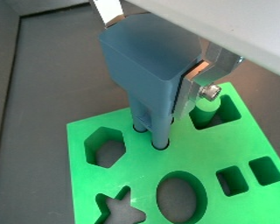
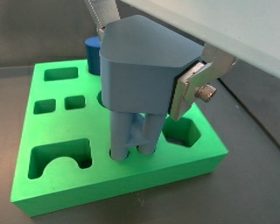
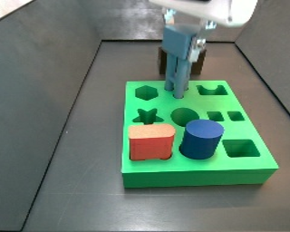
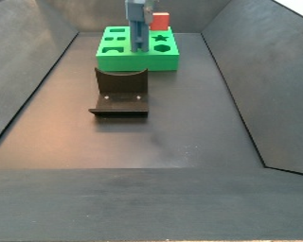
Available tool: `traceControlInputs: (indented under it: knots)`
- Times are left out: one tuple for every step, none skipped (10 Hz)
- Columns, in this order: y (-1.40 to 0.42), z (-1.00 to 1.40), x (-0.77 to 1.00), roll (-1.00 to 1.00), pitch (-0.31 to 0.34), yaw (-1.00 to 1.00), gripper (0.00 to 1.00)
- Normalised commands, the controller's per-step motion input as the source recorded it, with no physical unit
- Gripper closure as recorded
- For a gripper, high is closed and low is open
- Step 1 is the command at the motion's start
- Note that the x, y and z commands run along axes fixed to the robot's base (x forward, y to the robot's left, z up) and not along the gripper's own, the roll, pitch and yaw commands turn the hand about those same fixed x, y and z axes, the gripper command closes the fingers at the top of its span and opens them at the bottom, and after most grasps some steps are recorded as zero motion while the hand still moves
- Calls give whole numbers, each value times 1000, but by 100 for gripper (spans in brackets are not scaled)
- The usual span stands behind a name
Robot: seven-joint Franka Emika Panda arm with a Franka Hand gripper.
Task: Pick up the 3 prong object. Move up. Rotate the 3 prong object. Place the 3 prong object on the fixture. Regrasp the 3 prong object. Move to above the board. Insert the 3 prong object.
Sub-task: Insert the 3 prong object.
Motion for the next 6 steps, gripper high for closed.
traceControlInputs:
  knots:
    - [106, -1000, 574, 17, 51, -280, 100]
    - [120, -1000, 617, 31, 36, -240, 100]
    - [80, -1000, 414, 21, 0, -174, 100]
    - [0, 0, 57, 0, 79, -77, 100]
    - [0, 0, 0, 0, 7, 0, 100]
    - [0, 0, 0, 0, 0, 0, 100]
